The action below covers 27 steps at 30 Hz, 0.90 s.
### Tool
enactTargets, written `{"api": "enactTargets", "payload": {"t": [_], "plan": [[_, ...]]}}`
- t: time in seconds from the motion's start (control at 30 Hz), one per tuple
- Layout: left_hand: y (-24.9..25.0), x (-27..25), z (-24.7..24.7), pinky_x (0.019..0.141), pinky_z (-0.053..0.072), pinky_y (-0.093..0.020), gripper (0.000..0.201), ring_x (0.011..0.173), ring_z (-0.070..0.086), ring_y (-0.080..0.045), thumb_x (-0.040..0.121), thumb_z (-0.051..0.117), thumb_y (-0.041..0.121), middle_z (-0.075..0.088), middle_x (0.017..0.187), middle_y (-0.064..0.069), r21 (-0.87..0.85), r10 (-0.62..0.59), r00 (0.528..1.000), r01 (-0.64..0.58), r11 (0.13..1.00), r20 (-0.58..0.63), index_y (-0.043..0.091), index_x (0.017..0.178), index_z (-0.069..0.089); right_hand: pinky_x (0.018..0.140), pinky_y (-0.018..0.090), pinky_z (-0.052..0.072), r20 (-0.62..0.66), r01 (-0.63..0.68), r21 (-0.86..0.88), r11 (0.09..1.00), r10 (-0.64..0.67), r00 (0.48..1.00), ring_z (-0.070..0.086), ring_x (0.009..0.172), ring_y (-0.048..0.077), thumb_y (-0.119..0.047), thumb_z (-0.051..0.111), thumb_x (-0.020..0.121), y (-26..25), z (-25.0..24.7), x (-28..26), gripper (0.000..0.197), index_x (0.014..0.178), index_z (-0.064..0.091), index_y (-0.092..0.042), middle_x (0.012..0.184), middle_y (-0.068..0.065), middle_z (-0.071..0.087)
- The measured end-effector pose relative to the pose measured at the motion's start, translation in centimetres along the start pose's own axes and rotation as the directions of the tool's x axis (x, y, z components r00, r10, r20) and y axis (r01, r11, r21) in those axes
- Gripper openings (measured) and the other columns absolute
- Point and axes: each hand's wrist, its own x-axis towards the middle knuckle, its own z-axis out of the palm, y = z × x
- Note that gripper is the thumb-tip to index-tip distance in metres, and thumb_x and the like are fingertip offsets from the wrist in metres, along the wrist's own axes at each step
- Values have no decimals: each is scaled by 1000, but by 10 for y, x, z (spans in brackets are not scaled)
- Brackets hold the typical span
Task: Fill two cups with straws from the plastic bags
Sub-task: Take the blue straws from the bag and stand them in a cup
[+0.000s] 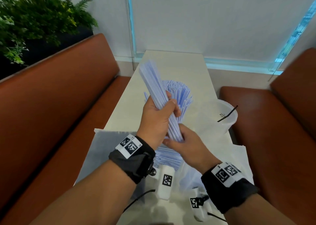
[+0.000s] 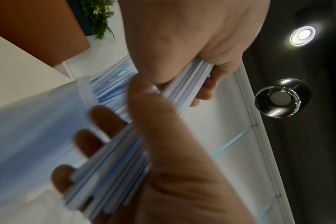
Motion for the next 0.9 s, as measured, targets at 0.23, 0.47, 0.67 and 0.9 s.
{"api": "enactTargets", "payload": {"t": [0.23, 0.47, 0.67, 0.9], "plan": [[24, 4, -13, 68, 55, -35, 18, 66, 63, -27, 84, 69, 11, 62, 73, -9, 5, 13, 999, -13, 1000, 36, 28, 90, 66, 70, 45, 51, -66, -56, -398, 916, 33, 997, 56, 64, 15, -45, 55, 96, 6, 8, 2, 24, 84, 47, -25, 74, 2, 62], [54, 32, -30, 61, 51, -30, 14, 57, 56, -24, 89, 63, 9, 57, 63, -4, 240, 137, 986, -156, 958, 94, 18, 79, 57, 70, 31, 46, 38, -7, -711, 703, 48, 998, 53, 80, 4, -31, 62, 86, 7, -16, 13, 52, 130, 38, -43, 100, -13, 47], [55, 60, -19, 61, 51, -35, 15, 57, 56, -22, 90, 63, 3, 56, 65, -3, 112, 112, 992, -105, 988, -52, 13, 82, 54, 70, 33, 44, -72, -84, -800, 594, 44, 996, 62, 93, 21, -47, 48, 96, 12, -17, 38, 37, 131, 38, -41, 104, -9, 57], [40, 78, -14, 66, 54, -34, 14, 61, 57, -17, 89, 64, 7, 56, 75, -4, 66, 249, 939, -240, 969, -240, 13, 87, 52, 83, 40, 48, -33, -99, -802, 589, 122, 992, 60, 109, 29, -46, 40, 104, 22, -12, 51, 39, 137, 45, -26, 121, 5, 63]]}}
